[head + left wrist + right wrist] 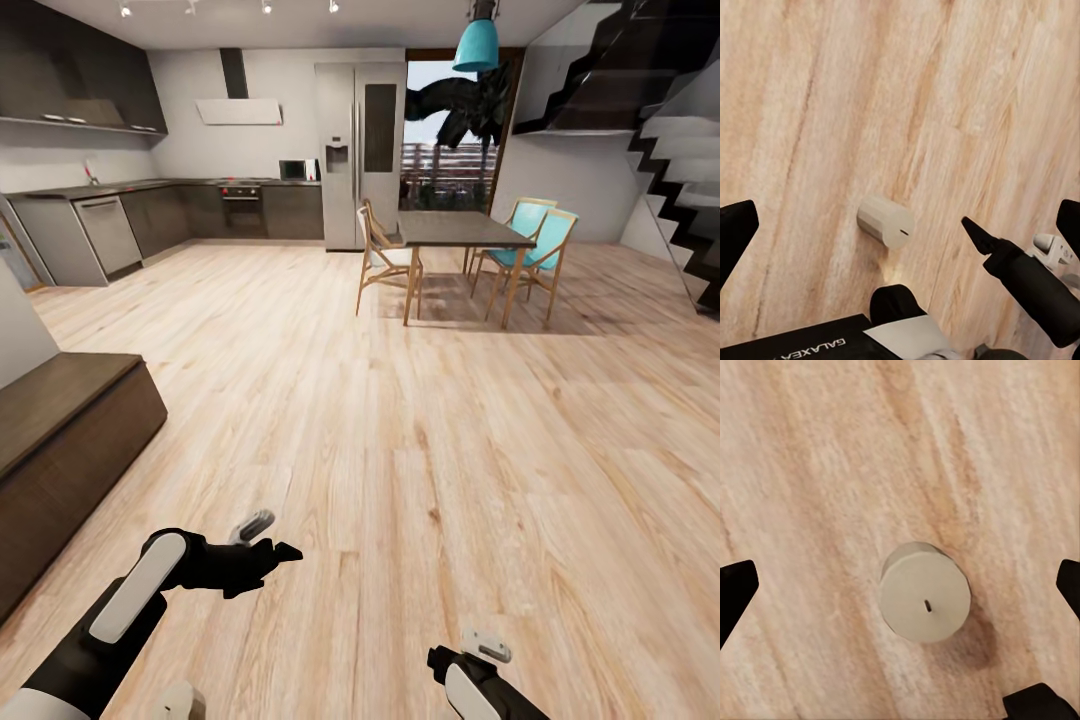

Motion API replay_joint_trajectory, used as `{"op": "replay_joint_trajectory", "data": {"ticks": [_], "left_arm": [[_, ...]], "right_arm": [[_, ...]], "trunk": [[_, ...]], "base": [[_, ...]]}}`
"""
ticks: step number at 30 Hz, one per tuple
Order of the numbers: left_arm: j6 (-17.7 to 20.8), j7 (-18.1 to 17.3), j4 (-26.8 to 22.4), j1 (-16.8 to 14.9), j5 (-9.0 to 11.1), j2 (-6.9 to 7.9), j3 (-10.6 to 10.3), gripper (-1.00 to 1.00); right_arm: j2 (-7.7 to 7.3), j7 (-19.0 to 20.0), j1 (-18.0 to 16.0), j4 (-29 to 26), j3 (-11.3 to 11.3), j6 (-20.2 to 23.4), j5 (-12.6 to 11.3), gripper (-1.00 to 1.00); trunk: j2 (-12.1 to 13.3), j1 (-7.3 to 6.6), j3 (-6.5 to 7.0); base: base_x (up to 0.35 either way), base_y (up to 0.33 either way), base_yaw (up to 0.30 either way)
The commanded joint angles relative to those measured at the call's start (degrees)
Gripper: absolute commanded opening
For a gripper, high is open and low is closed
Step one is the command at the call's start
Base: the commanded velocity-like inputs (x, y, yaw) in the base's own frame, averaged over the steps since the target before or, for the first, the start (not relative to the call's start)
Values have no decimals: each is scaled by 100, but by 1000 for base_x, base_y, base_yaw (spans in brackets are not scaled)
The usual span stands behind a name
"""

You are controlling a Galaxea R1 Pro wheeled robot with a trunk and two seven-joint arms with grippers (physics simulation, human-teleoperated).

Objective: Place each of the two pumpkins and all three candles from the living room inside a cabinet in the living room (use any cabinet), then make sure every cabinet is closed, and position the cauldron so it is next to a table in the living room.

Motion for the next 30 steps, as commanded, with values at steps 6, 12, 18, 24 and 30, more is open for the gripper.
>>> {"op": "replay_joint_trajectory", "data": {"ticks": [6,12,18,24,30], "left_arm": [[-3,59,-9,-4,62,5,-10,100],[-3,59,-13,-4,70,9,-10,100],[-3,59,-10,-4,71,6,-10,100],[-3,59,-14,-4,66,10,-10,100],[-3,59,-14,-4,63,13,-10,100]], "right_arm": [[-5,-37,-4,-3,43,45,-27,100],[-34,-41,-4,114,31,119,-55,100],[-15,-39,-4,825,35,307,-31,100],[-42,456,-4,910,37,819,-26,100],[-56,1071,-4,962,29,952,-40,100]], "trunk": [[-244,132,-113],[-485,263,-221],[-726,395,-329],[-966,527,-436],[-1207,659,-544]], "base": [[0,0,0],[0,0,0],[0,0,0],[0,0,0],[0,0,0]]}}
